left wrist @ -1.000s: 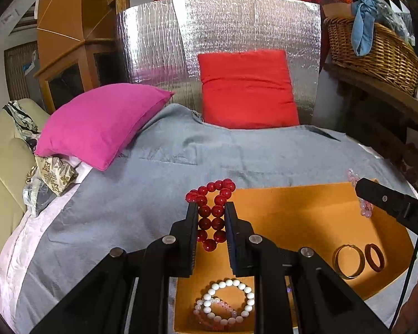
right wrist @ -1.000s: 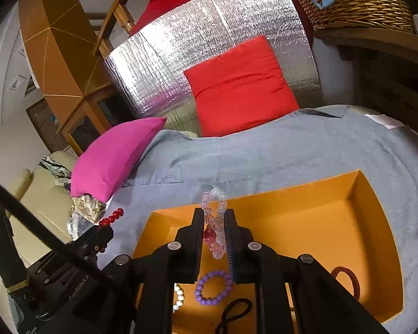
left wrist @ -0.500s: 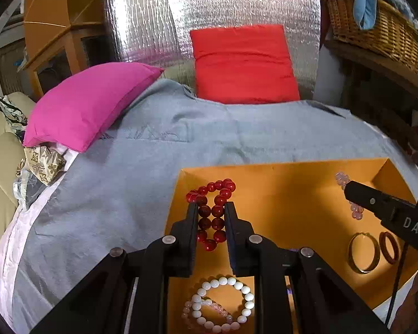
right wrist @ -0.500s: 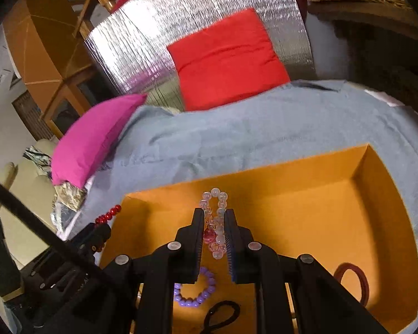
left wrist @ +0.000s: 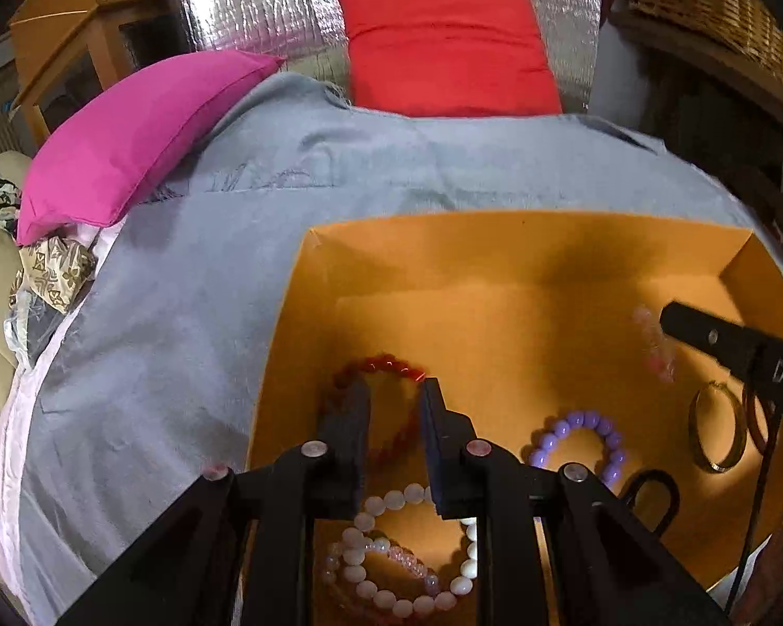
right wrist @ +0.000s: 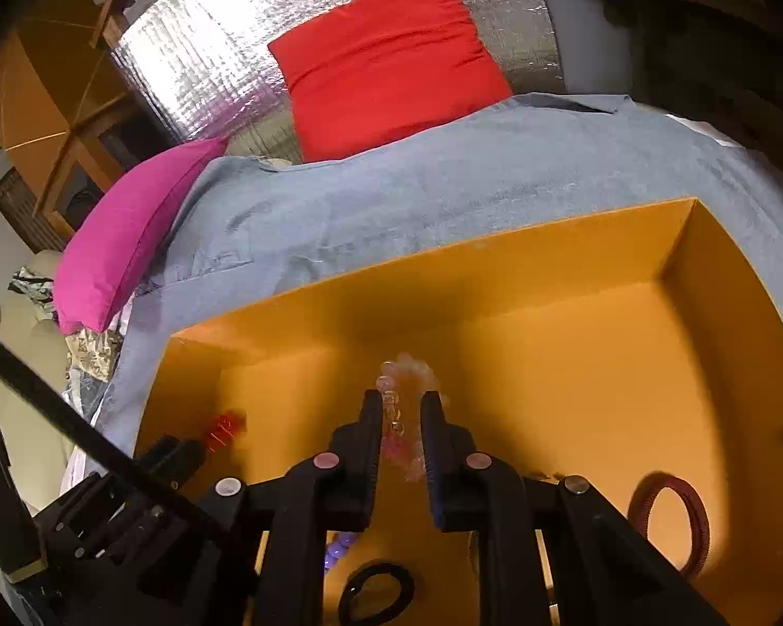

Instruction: Organize jewelry

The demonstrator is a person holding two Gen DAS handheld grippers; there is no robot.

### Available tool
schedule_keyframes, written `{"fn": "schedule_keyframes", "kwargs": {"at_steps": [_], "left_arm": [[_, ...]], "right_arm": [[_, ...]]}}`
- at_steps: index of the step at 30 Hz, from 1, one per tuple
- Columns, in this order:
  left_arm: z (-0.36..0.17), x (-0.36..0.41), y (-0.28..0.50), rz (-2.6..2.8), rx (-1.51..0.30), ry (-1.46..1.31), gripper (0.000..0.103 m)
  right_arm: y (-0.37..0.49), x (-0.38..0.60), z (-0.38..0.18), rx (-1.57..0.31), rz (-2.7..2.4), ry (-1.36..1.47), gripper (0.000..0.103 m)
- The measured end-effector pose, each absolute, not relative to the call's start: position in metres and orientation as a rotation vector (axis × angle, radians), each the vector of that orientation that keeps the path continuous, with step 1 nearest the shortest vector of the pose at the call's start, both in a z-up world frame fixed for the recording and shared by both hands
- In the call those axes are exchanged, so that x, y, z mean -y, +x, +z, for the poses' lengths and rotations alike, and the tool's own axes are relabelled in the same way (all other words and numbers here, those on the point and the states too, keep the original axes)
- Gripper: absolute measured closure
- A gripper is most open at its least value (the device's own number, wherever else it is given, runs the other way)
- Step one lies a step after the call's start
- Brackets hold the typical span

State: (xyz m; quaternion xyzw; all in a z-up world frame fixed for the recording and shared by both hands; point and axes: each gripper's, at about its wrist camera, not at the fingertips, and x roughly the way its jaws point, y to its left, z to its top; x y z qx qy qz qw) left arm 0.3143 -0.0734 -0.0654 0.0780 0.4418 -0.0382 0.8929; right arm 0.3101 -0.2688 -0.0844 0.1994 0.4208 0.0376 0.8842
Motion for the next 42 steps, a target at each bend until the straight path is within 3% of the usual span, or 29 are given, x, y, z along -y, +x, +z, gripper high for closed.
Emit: {"fn": "schedule_keyframes", "kwargs": {"at_steps": [1,4,8,11,14,16,21,23,27,42], "left_arm": [[-0.065,0.074,0.313,-0.081,-0.919,0.165,0.082],[-0.059,0.074,0.31,-0.078,-0.917,0.169,0.062],[-0.035,0.072,0.296,-0.047,-0.856,0.183,0.047],[-0.013,0.067,0.28,-0.031,-0.799,0.173,0.042],[0.01,0.06,0.26,-0.001,-0.748,0.164,0.039],[0.024,0.056,0.243,0.009,-0.718,0.16,0.039],[0.062,0.047,0.2,0.021,-0.63,0.143,0.037],[0.074,0.043,0.184,0.018,-0.595,0.14,0.022],[0.09,0.039,0.146,0.029,-0.528,0.145,0.02],[0.087,0.024,0.103,0.048,-0.531,0.11,0.018]], "right_arm": [[0.31,0.27,-0.085,-0.875,0.075,0.416,0.086],[0.31,0.274,-0.083,-0.874,0.064,0.427,0.077],[0.302,0.28,-0.068,-0.839,0.048,0.415,0.077],[0.289,0.281,-0.048,-0.799,0.047,0.378,0.077],[0.27,0.284,-0.026,-0.76,0.048,0.352,0.064],[0.251,0.287,-0.009,-0.716,0.034,0.348,0.047],[0.205,0.279,0.031,-0.64,0.014,0.285,0.042],[0.183,0.269,0.047,-0.618,0.002,0.224,0.036],[0.141,0.256,0.061,-0.591,-0.033,0.14,0.03],[0.074,0.254,0.061,-0.618,-0.056,0.151,0.027]]}}
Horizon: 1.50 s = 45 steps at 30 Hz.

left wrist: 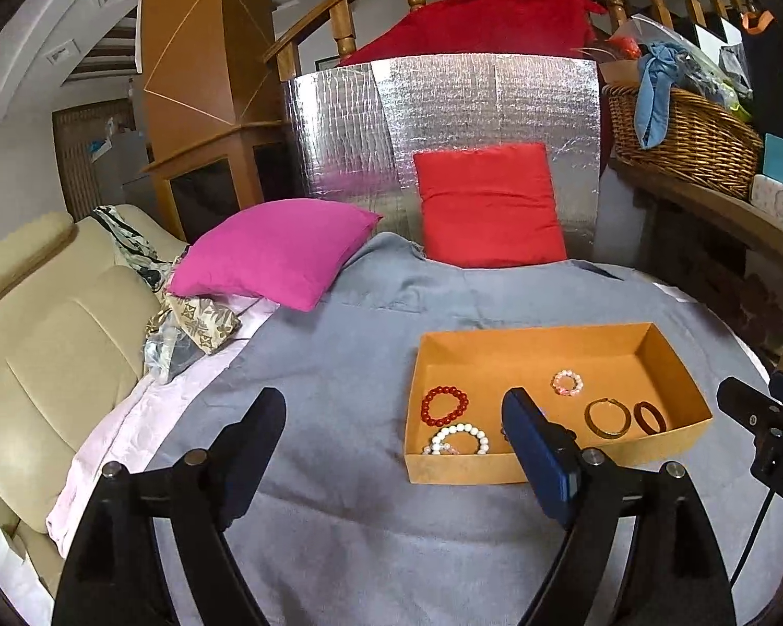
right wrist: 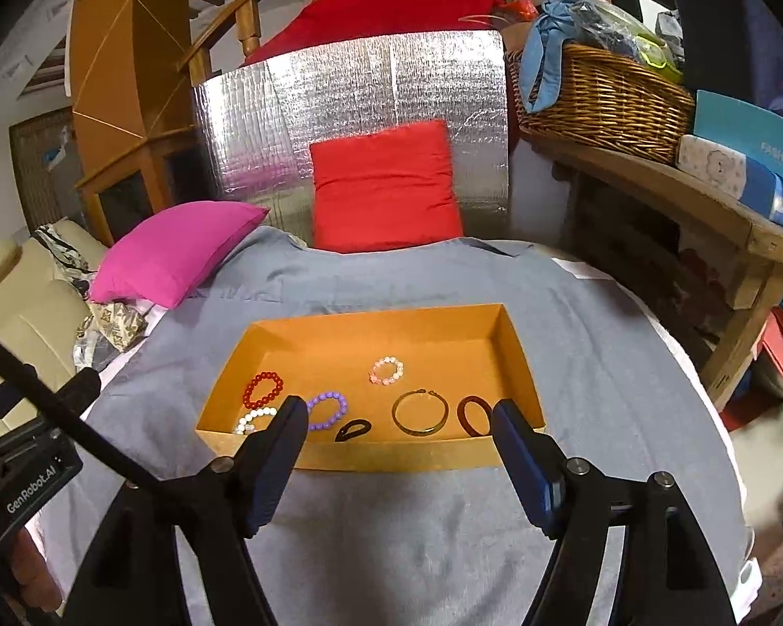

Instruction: Organize jewelry

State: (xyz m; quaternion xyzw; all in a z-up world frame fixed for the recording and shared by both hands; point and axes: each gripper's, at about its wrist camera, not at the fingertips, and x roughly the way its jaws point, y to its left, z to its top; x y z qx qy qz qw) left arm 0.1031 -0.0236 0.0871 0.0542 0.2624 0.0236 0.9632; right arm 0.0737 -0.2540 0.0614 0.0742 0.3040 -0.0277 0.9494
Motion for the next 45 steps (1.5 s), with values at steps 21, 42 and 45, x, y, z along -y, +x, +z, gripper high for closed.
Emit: {"fn": "schedule_keyframes", "kwargs": {"at_steps": [21,42,45], "left_arm": [[0.076,0.015,0.124,0.036,-0.578,0.096,0.018],[0.07,0.011,0.131,0.041,-0.601,0.099,0.018],[0.069,0.015,0.132,0.037,-0.603,0.103,0.018]], "right_arm": [[0.102,0.242,0.042,-0.681,-0.031,0.145,0.027],[0.111,0.232,0.039,-0.695,-0.02,0.15,0.027],[0.113,0.235,0.036,-0.713,-0.021,0.16,0.027]]}}
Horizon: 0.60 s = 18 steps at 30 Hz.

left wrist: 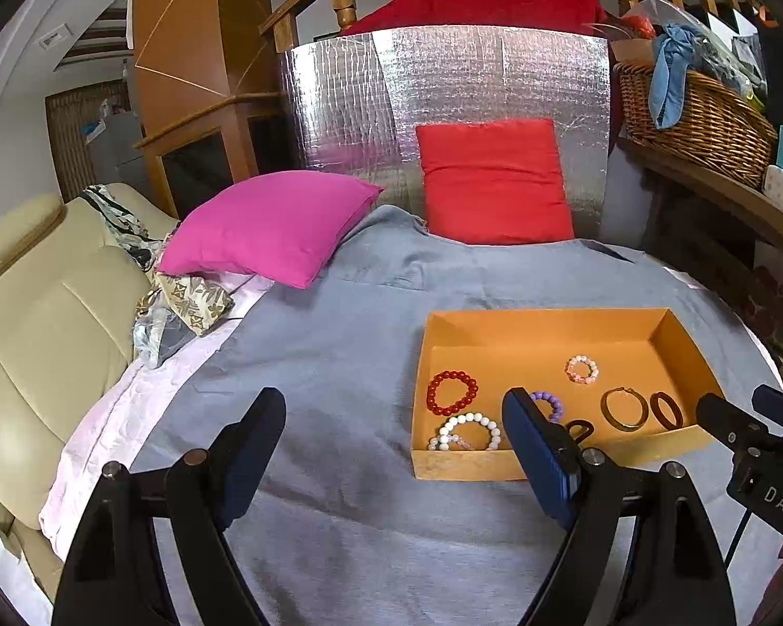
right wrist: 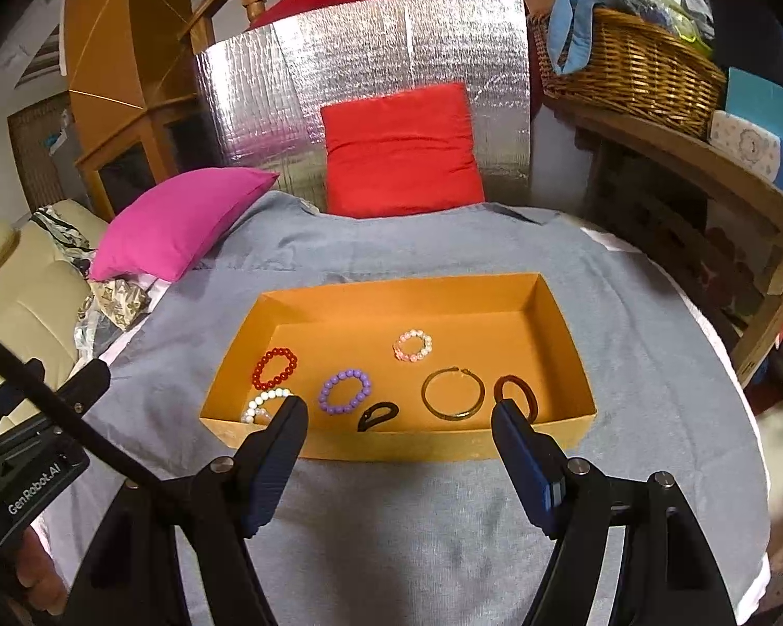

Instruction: Organize jewelry

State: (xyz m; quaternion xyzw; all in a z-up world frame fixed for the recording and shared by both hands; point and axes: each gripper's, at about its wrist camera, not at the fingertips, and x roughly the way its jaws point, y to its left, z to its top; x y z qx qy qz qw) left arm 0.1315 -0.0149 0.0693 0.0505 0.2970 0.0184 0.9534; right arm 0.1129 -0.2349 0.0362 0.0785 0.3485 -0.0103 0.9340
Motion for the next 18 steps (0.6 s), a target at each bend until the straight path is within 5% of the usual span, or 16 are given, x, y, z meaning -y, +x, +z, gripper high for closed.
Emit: {"fn": "schedule_keyframes", "kwargs": {"at_steps": [18], "left_arm": [[0.067,0.035,0.139,0.012,-0.622,0.107,0.018]], "right_arm": [[0.113,0.251,0.035,-0.718,-0.051,0.177,0.027]]}}
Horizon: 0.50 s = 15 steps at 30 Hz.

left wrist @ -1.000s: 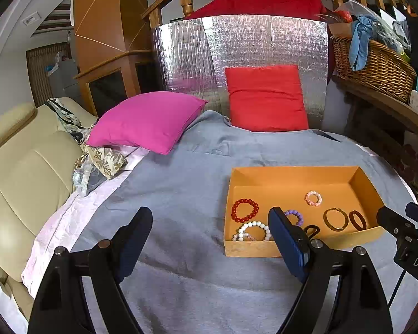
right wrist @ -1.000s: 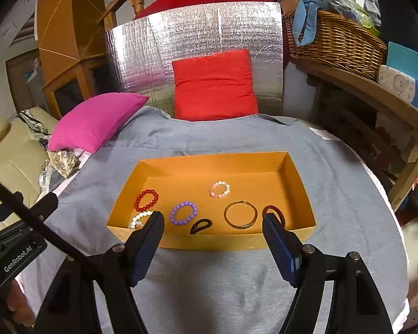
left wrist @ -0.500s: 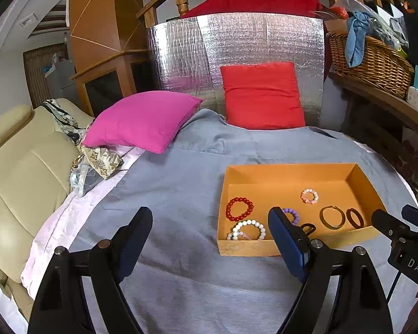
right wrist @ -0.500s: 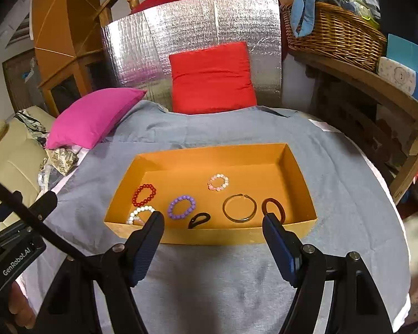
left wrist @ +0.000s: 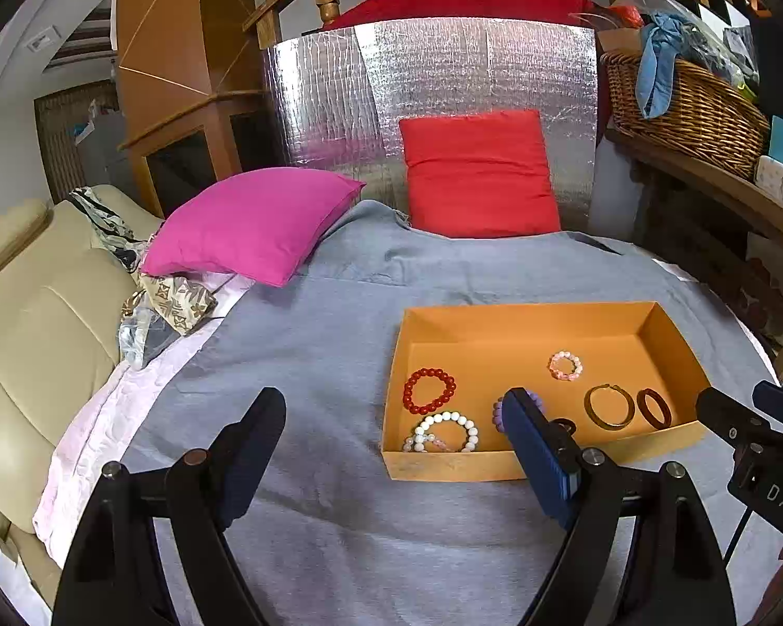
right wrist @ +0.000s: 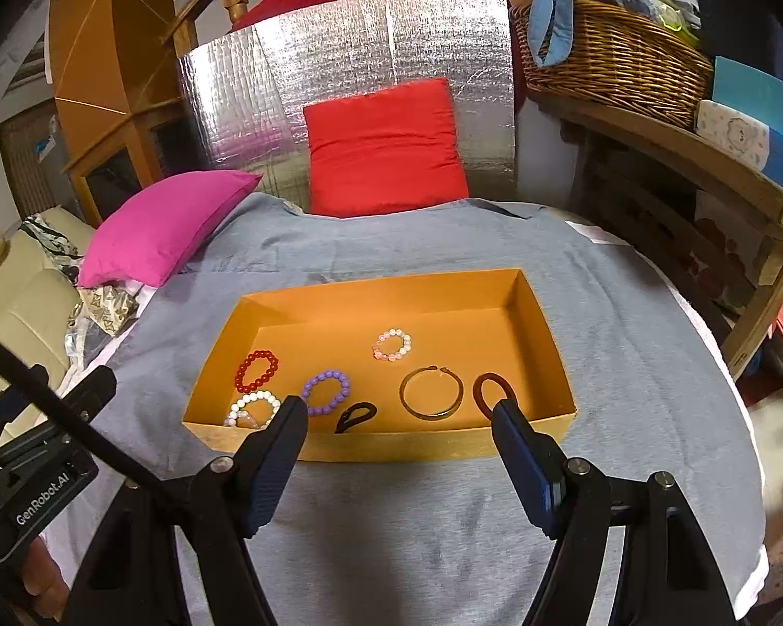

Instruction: Organize jewelry

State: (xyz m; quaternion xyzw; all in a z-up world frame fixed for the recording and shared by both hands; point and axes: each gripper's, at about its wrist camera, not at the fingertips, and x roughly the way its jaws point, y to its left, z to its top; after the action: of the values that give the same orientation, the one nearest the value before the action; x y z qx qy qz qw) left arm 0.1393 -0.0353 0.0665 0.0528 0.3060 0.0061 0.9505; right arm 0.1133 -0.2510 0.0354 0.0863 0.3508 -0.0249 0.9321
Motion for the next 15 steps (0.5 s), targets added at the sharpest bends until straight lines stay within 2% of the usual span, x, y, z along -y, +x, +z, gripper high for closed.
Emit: {"fn": "schedule_keyframes", "kwargs": {"at_steps": [15], "left_arm": [[0.062,0.042,0.156,0.001,-0.651,0.086,0.018]], "right_arm": [[0.127,0.252,0.028,-0.743,-0.051,0.182,0.027]]}}
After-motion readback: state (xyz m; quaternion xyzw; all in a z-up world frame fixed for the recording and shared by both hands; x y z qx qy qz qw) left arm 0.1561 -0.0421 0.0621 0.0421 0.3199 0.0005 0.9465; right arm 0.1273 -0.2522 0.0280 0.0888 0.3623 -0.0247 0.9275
